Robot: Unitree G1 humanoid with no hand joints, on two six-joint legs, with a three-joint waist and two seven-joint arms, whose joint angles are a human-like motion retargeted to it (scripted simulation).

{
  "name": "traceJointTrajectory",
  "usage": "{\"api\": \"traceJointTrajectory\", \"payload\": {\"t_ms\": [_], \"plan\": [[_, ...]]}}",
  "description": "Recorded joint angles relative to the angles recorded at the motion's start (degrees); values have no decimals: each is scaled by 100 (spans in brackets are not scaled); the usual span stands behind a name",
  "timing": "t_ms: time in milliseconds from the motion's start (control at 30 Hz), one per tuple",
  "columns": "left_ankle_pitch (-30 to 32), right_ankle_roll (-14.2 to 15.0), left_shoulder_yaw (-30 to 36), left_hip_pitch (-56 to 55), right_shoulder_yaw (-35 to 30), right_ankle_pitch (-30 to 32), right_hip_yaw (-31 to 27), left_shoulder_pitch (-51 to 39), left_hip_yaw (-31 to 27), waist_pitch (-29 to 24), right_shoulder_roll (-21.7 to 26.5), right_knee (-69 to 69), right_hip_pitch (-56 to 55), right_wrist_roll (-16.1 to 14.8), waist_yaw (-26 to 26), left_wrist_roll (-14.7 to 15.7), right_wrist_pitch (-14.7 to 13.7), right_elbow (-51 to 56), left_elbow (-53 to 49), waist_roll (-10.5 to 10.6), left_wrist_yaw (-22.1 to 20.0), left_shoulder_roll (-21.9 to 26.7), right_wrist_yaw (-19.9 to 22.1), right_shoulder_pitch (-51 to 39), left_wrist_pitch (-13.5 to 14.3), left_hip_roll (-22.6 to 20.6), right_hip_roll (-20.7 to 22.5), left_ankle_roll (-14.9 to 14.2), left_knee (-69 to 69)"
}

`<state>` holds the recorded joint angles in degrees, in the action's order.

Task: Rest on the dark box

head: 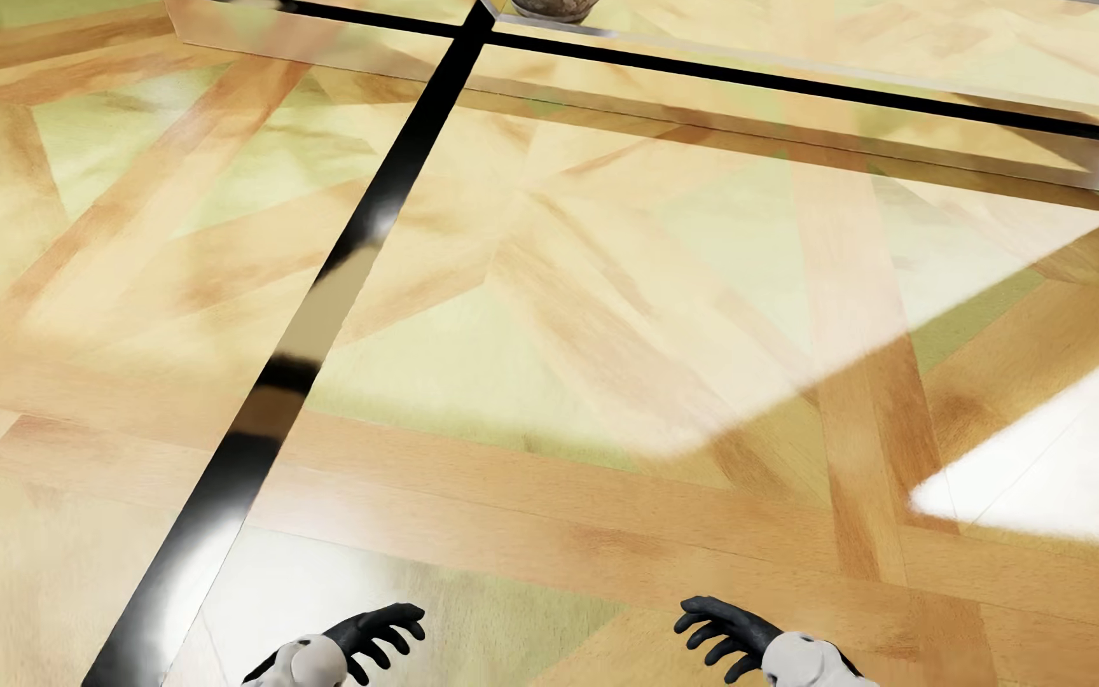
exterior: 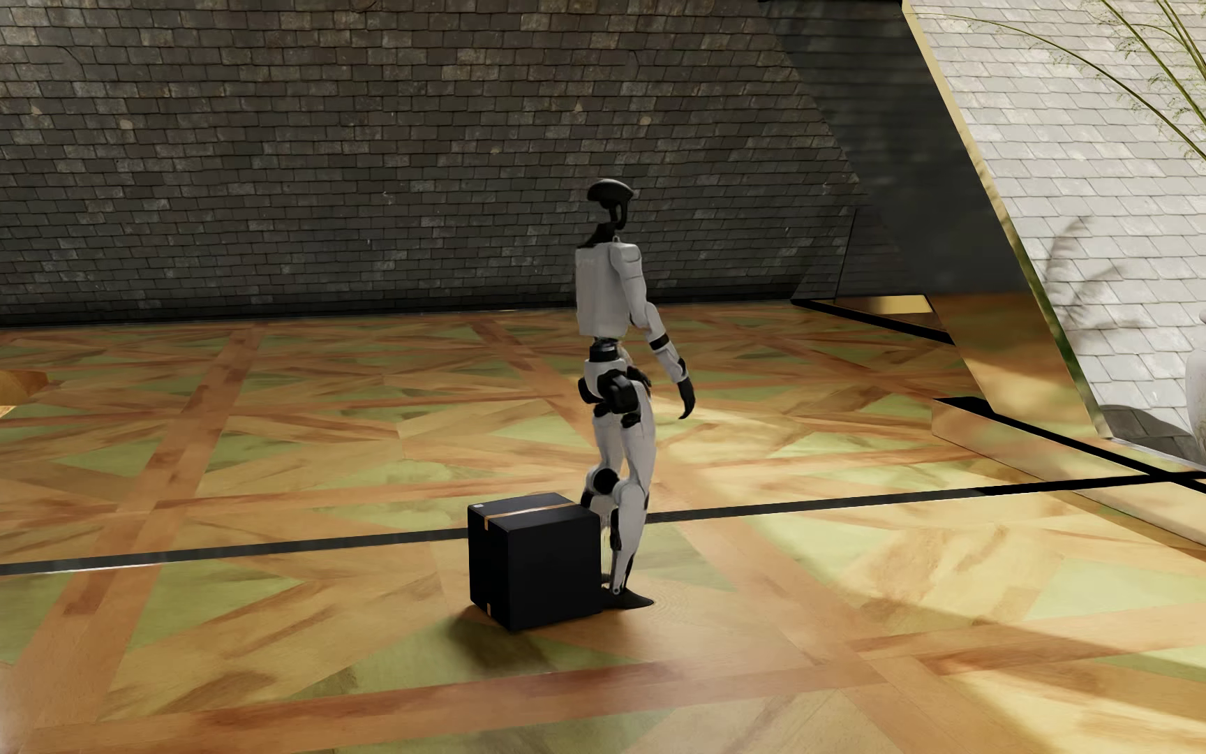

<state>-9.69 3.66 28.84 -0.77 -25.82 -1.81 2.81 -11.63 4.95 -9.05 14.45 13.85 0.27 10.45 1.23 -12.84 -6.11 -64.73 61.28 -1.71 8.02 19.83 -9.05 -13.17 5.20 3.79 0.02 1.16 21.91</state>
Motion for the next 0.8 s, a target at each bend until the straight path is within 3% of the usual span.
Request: {"api": "traceJointTrajectory", "payload": {"t_ms": [100,233,300,333,367,433,533,633,700,800], "plan": [[-188,202,813,-1299,-417,-325,-129,-890,-258,-702,102,1558,-1473,-18,-51,-205,-26,601,-749,-21,233,226,28,-758,138,241,-185,-291,1252],[-568,326,2292,-3005,-1231,-819,-220,-2289,-590,-1822,455,3569,-3260,24,-26,-560,-211,1515,-1929,-15,375,634,187,-1750,393,368,-402,-393,3056],[-746,393,2950,-3933,-1631,-1022,-335,-3057,-806,-2322,881,4534,-4202,253,-20,-768,-416,2339,-2451,6,529,859,-92,-2246,561,408,-482,-497,3971],[-844,466,3312,-4386,-1822,-1126,-407,-3449,-904,-2552,1207,5022,-4665,204,-23,-878,-514,2910,-2842,9,606,1055,-194,-2478,735,449,-531,-584,4431],[-942,546,3675,-4817,-1960,-1231,-484,-3842,-1007,-2776,1614,5494,-5101,13,-32,-844,-573,3562,-3289,29,529,1284,-3,-2683,783,457,-596,-637,4889],[-1118,654,4202,-5634,-2167,-1384,-605,-4511,-1196,-3178,2442,6428,-5970,-381,-66,-498,-720,4751,-4351,51,-276,1924,318,-3186,749,471,-720,-756,5762],[-1342,874,4543,-6774,-2640,-1553,-816,-5149,-1494,-3698,3367,7594,-7132,-1050,-60,121,-976,6016,-5708,60,-1835,2934,1335,-3962,764,560,-766,-945,6972],[-1552,1050,3854,-7629,-2440,-1683,-1026,-4669,-1740,-4040,4228,8670,-8053,-1476,-34,237,-1335,7318,-6622,84,-2959,3645,2127,-3901,933,559,-843,-1076,8031],[-1638,1130,3251,-8007,-1998,-1748,-1134,-4219,-1853,-4181,4522,9242,-8450,-1539,-18,221,-1508,7837,-6993,79,-3267,3890,2524,-3497,996,578,-897,-1141,8596],[-1615,1132,2576,-8165,-1487,-1675,-1198,-3584,-1946,-4229,4574,9752,-8613,-1475,-28,166,-1549,8029,-7158,97,-3352,3944,2592,-2956,991,585,-948,-1177,9093]]}}
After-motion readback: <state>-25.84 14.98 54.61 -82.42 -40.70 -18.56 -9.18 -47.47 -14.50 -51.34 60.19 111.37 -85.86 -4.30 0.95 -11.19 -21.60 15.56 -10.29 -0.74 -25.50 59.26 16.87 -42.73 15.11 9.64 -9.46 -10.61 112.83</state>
